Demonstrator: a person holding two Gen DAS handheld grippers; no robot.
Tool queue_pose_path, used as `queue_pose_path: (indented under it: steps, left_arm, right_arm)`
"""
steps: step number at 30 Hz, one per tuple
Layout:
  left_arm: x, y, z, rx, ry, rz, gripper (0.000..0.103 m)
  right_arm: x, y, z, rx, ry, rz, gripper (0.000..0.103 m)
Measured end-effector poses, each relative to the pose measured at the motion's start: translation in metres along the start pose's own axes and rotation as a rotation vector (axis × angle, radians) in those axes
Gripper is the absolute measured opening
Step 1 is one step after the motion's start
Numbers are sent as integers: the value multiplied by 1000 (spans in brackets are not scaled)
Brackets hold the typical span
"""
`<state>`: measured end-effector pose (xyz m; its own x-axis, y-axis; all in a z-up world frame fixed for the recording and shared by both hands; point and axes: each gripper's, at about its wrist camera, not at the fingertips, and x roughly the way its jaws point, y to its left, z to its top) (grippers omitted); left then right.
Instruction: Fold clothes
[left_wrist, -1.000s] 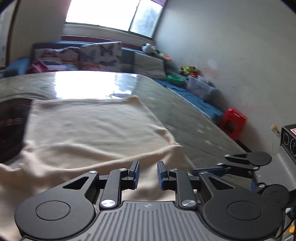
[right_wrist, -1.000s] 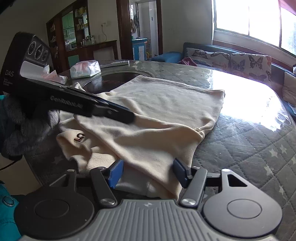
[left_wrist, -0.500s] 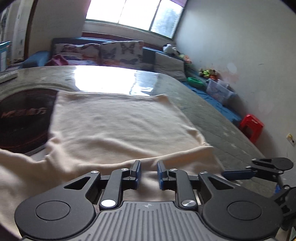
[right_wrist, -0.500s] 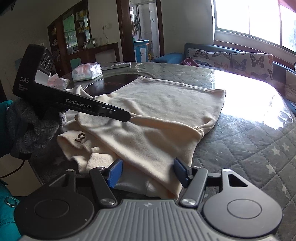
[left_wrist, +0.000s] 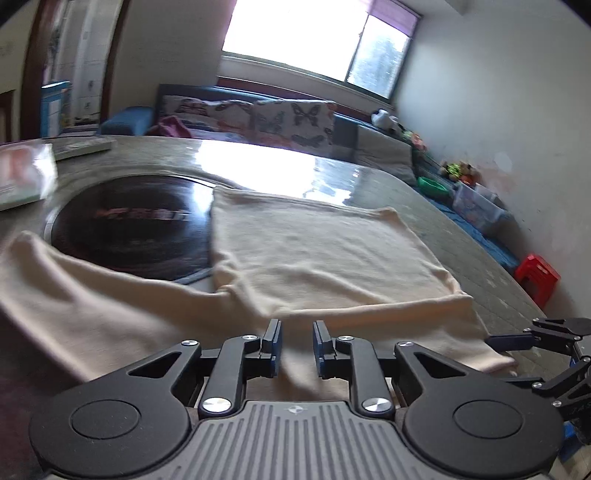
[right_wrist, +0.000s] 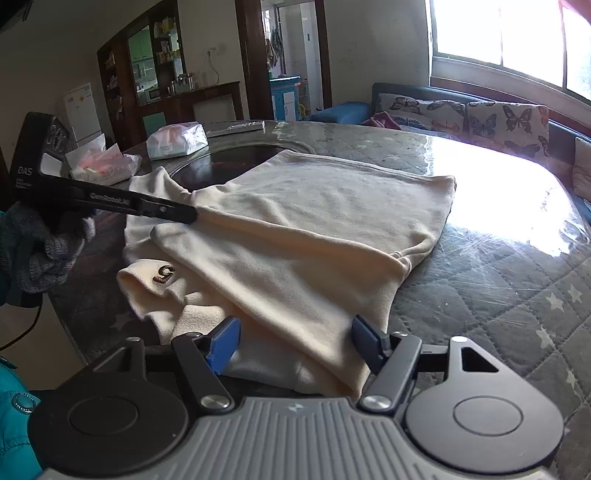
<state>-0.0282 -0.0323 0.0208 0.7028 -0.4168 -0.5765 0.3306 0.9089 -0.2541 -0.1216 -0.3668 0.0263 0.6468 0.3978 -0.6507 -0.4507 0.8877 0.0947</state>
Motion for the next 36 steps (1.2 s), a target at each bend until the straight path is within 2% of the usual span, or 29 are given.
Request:
queue_pose_path:
  steps: [3,6,10,13,18,24,27,29,31,34,36]
  left_arm:
    - [-12,25,1,-58,-21,96,21]
    - [-21,51,3,-119,-47,207,21]
    - [-31,84,7,-188,-86,356,38]
    - [-32,103,12,-200,-106,464,41]
    - [-26,131,17,-285,-110,556,44]
    - [-19,142,22,-294,-122,565,42]
    - [-17,145,24,-293,-129,570,28]
    - [-18,147,24,-312,-137,568,13]
    - [-22,149,24,-342,-146,555,8]
    - [-36,138,26,-374,-191,468,6]
    - [-46,120,32,-361,-220,382,6]
  right_arm:
    - [1,1,1,-2,7,2,76]
    - [1,2,3,2,11,9,77]
    - [0,2,5,24,6,21,78]
    - [-2,3,9,31,-9,27,80]
    - [-2,8,12,24,-18,25,81]
    - [-3,8,11,25,-24,11,81]
    - [-5,7,10,34,-33,5,81]
    - [-7,6,10,36,-38,0,81]
    - [-9,6,10,40,-46,-5,81]
    - [-13,4,9,51,-61,-14,80]
    - [-15,2,9,60,-70,-21,80]
